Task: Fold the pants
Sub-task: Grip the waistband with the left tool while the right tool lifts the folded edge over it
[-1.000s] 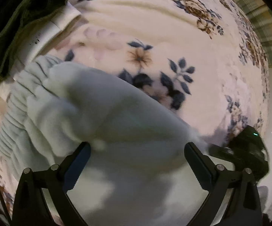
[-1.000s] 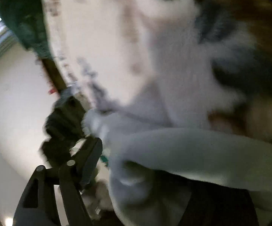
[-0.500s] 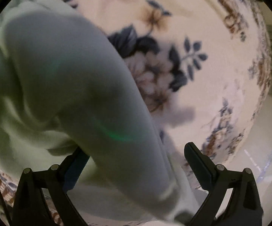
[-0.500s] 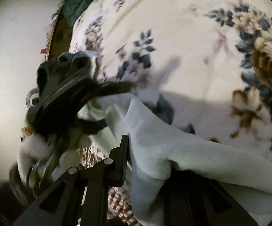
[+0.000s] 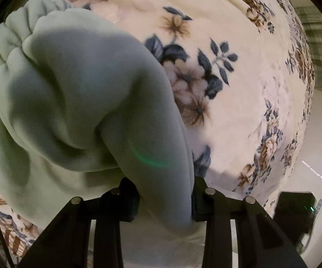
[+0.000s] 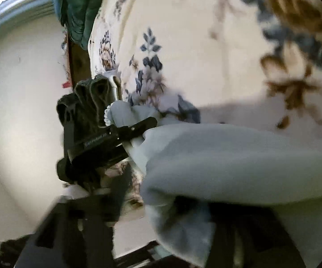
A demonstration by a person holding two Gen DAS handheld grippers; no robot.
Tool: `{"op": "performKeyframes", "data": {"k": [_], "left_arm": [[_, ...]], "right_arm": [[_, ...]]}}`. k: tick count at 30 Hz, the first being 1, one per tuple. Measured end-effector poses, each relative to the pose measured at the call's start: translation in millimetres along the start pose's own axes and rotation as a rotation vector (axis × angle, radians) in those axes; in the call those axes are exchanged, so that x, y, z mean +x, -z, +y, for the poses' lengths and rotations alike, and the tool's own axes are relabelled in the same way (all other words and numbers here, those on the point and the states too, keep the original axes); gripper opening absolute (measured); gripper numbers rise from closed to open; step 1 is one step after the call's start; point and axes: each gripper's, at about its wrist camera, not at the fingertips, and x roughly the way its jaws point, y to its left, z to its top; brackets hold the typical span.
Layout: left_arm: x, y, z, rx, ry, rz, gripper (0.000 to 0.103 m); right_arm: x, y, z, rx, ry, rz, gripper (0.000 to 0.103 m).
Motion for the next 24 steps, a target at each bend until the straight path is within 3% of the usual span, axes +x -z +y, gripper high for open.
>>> {"op": "performKeyframes", "data": {"k": [5,7,10,12,15,18,20,24], "left_arm": [[1,-2,-2,-0.004,0.003,-0.002,0.03],[1,-3,-1,-0.003,0.001,-0.004,0.029],[2,-4,2,-0.014,0.014,-0.003,0.029],[-1,-5,6,-0.022,0.028,-0.002,0.029],[-4,-7,6,-0.033,0.041,-0.002,0.029],[-6,-6,6,-0.041,0.048,0.001,0.029],[-5,-6,9,-0.047,0.05,0.003,0.029],[-3,-6,9,-0.048,0.052,0.002,0.029]], "right_arm": [[34,-17,-16,0.035,0.013,0.061,0.065],[46,-21,-7,-0.004,0.031,0.073,0.031],[49,-20,3,-0.008,0.026,0.077,0.02],[32,-16,3,0.051,-0.041,0.043,0.015],[-8,-7,0,0.108,-0.113,-0.025,0.015],[-18,1,-4,0.108,-0.119,0.014,0.018],[-20,7,-11,0.126,-0.08,0.023,0.018],[-52,20,-3,0.006,0.097,-0.036,0.04]]}}
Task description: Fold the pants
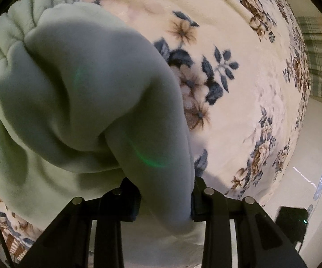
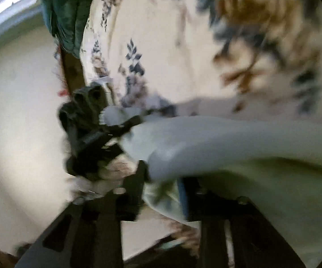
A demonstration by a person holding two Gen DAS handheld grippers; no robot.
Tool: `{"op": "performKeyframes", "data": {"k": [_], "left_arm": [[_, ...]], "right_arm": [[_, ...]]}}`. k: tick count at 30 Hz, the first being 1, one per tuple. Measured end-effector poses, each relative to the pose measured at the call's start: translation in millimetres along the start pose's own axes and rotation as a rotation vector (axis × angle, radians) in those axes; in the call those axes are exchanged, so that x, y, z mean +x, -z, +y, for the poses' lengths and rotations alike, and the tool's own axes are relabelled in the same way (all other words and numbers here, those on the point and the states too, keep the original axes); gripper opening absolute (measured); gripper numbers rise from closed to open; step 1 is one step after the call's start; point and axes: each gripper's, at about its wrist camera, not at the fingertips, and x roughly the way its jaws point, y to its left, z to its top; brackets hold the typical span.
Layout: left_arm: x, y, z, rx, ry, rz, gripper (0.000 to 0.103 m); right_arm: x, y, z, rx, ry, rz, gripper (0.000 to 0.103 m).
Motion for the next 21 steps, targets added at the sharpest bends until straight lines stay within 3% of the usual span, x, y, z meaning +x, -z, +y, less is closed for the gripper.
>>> {"op": "performKeyframes", "data": {"k": [3,5,7,9,11,13,14,15,16,18,21], "left_arm": [[1,-1,1,0.0,0.0,0.001,0.029],[0,0,0,0.003,-0.004,-0.001,0.029],[0,0,-1,0.007,-0.007,-0.003,0.029],[0,0,-1,0.004,-0.006,-0.003,0.029],[-1,0,-2,0.003,-0.007,-0.003,0.029],[-1,1,-4,0.008,-0.014,-0.005,0.029],[-1,1,-4,0.008,-0.016,-0.005,0.029],[-1,1,-4,0.005,-0.015,-0.005,0.029],[-1,0,-3,0.002,-0.013,-0.005,0.029],[0,0,-2,-0.003,-0.008,-0.004,0.029],[0,-1,2,-0.02,0.01,-0.002,0.029]], "right_arm": [[-21,12,13,-0.118,0.134,-0.017,0.04],[-22,19,22,-0.219,0.262,0.025,0.04],[-14,21,28,-0.285,0.333,0.058,0.04],[-4,16,31,-0.311,0.342,0.066,0.04],[8,8,28,-0.301,0.29,0.104,0.04],[32,0,24,-0.324,0.342,0.175,0.039],[41,2,24,-0.338,0.358,0.199,0.033],[50,4,24,-0.354,0.362,0.23,0.01],[59,9,26,-0.371,0.369,0.26,0.008],[63,22,33,-0.391,0.438,0.245,0.007],[40,41,46,-0.352,0.507,0.1,0.007]]}}
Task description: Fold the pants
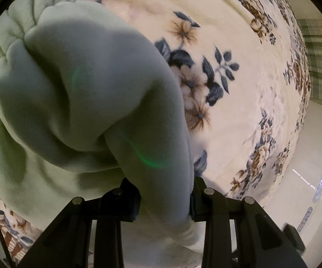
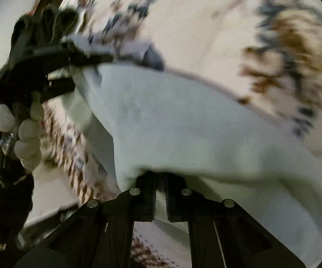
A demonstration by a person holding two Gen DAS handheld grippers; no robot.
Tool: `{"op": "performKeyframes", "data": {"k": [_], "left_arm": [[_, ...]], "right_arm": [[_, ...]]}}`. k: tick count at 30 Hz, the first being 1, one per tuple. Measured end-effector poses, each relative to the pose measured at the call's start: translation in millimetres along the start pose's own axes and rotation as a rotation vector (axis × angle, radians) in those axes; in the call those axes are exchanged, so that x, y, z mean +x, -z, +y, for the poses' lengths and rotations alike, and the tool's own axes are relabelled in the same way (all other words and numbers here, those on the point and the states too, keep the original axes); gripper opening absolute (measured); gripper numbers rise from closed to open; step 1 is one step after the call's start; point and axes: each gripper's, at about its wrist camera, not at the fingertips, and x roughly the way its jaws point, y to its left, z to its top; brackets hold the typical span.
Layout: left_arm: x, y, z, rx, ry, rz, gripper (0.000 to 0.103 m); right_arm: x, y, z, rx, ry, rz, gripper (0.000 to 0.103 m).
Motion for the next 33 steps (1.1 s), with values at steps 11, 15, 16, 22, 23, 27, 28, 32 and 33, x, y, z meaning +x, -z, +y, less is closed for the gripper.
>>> {"op": "performKeyframes", "data": {"k": [11,15,16,22,23,27,28,32,33], "left_arm": [[-2,-3,9,-0.083,0.051,0.006,0.03],[-4,1,4,-0.057,0.032,-0.014,0.03],[-4,1,3,-0.053,0.03,-0.015,0.03],[-3,0,2,-0.039,0.026,-0.014,0.03],[-3,0,1,-0.035,0.025,-0.015,0.03],[-1,2,2,-0.032,0.012,-0.025,0.03],[-1,1,3,-0.037,0.01,-0.03,0.03],[1,-6,13,-0.087,0.085,-0.004,0.036],[1,-6,11,-0.089,0.105,0.006,0.037]], "right_arm": [[-117,20,-6,0.186,0.005,-0.481,0.0],[-96,-3,-47,0.258,-0.226,-0.317,0.006],[-85,-8,-55,0.266,-0.293,-0.249,0.023],[-3,-25,-76,0.362,-0.508,-0.03,0.084],[13,-30,-75,0.364,-0.525,-0.002,0.084],[73,-52,-54,0.345,-0.601,0.062,0.031],[82,-54,-49,0.36,-0.6,0.079,0.029],[39,-46,-47,0.372,-0.701,-0.023,0.022],[21,-43,-51,0.384,-0.704,-0.065,0.022]]}}
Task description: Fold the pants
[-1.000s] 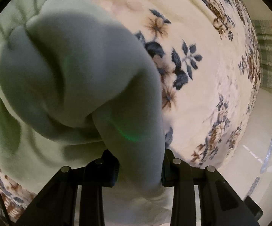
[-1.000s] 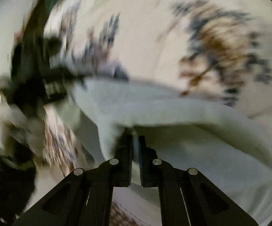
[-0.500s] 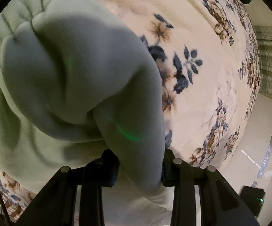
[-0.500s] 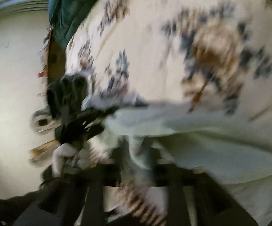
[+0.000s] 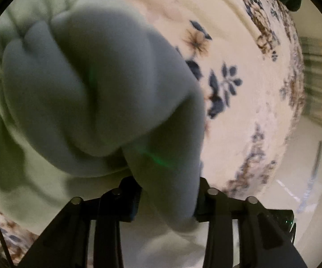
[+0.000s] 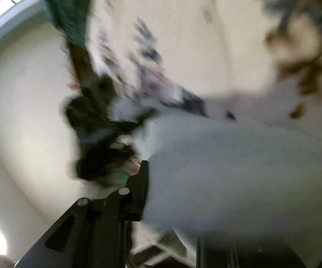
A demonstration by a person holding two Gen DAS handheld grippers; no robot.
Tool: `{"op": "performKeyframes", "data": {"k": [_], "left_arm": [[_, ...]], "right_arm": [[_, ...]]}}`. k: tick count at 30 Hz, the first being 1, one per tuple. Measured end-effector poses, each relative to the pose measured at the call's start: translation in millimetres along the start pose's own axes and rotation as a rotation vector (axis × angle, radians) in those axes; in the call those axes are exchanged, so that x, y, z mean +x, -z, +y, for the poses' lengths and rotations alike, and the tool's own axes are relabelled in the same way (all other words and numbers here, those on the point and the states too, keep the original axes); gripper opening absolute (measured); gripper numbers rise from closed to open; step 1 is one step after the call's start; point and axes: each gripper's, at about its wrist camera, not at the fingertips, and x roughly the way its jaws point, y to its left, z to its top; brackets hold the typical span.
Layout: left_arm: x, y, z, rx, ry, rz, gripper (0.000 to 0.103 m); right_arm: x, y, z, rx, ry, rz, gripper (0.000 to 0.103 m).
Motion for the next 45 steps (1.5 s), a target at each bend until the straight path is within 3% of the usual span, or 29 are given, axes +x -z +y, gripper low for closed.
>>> {"op": "performKeyframes", "data": {"k": [6,7,9,11,13,14,15,17,19,21,23,24,25,29,31,34,37,39,42,45], "left_arm": [[-7,-3,-9,-0.006,-0.01,0.01,0.04],[-7,-4,-8,-0.014,-0.011,0.016,0.04],[-9,-6,-5,-0.03,-0.016,0.012,0.041],[-10,-5,-3,-0.036,-0.002,0.018,0.043],[-13,-1,-4,-0.026,-0.016,0.009,0.05],[-16,2,-7,-0.014,-0.023,0.003,0.062],[-20,7,-11,0.012,-0.034,-0.004,0.076],[-29,15,-18,0.061,-0.046,-0.02,0.088],[-38,27,-28,0.131,-0.065,-0.041,0.089],[-45,38,-39,0.192,-0.081,-0.069,0.089],[-48,44,-49,0.232,-0.097,-0.085,0.089],[-49,45,-55,0.263,-0.101,-0.098,0.089],[-49,46,-65,0.309,-0.12,-0.115,0.089],[-34,42,-99,0.477,-0.224,-0.175,0.089],[-19,37,-111,0.522,-0.244,-0.164,0.089],[3,28,-119,0.548,-0.262,-0.13,0.089],[20,25,-124,0.558,-0.284,-0.109,0.089],[28,24,-124,0.559,-0.299,-0.099,0.089],[34,23,-121,0.561,-0.317,-0.095,0.089],[38,23,-119,0.568,-0.327,-0.096,0.089]], "right_arm": [[-51,3,12,0.067,0.046,-0.124,0.021],[-54,0,15,0.068,0.05,-0.136,0.018],[-64,-7,18,0.074,0.036,-0.188,0.001],[-80,-23,22,0.08,0.022,-0.25,0.001],[-92,-41,30,0.053,0.128,-0.288,0.002],[-93,-49,37,0.011,0.193,-0.284,0.002],[-91,-53,42,-0.023,0.232,-0.254,0.006],[-89,-51,48,-0.067,0.322,-0.192,0.025],[-82,-36,55,-0.134,0.373,-0.136,0.058],[-76,-19,53,-0.179,0.423,-0.076,0.058],[-68,-7,48,-0.218,0.531,-0.044,0.058],[-67,-5,43,-0.222,0.616,-0.061,0.058],[-70,-7,39,-0.212,0.648,-0.091,0.058],[-101,-29,24,-0.113,0.523,-0.255,0.058],[-102,-46,14,-0.082,0.498,-0.251,0.052],[-76,-60,0,-0.052,0.41,-0.108,0.043],[-45,-49,-2,-0.129,0.47,0.01,0.043],[-32,-40,-8,-0.145,0.457,0.075,0.043],[-20,-33,-11,-0.183,0.476,0.092,0.043],[-14,-28,-9,-0.226,0.525,0.033,0.009]]}}
